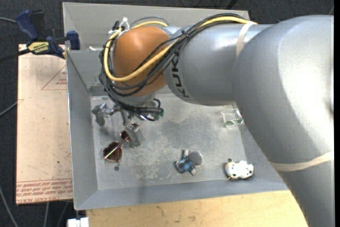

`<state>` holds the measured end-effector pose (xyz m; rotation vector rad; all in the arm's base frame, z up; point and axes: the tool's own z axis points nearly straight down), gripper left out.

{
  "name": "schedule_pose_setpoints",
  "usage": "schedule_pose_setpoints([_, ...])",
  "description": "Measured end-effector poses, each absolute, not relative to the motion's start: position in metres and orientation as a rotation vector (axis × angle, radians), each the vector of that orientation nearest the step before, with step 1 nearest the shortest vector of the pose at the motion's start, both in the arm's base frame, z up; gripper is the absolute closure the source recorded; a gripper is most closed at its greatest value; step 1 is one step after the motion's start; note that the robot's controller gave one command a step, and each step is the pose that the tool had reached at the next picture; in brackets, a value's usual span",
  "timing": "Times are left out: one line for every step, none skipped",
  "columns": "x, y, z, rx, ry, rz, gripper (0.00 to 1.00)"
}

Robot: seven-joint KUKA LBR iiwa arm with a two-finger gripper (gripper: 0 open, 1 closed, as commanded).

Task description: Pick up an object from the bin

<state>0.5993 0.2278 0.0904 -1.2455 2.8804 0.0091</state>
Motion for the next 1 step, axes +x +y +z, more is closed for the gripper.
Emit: schedule_pose_setpoints([0.6201,0.1295,0.0704,-1.458,2.779,0.002,1.00])
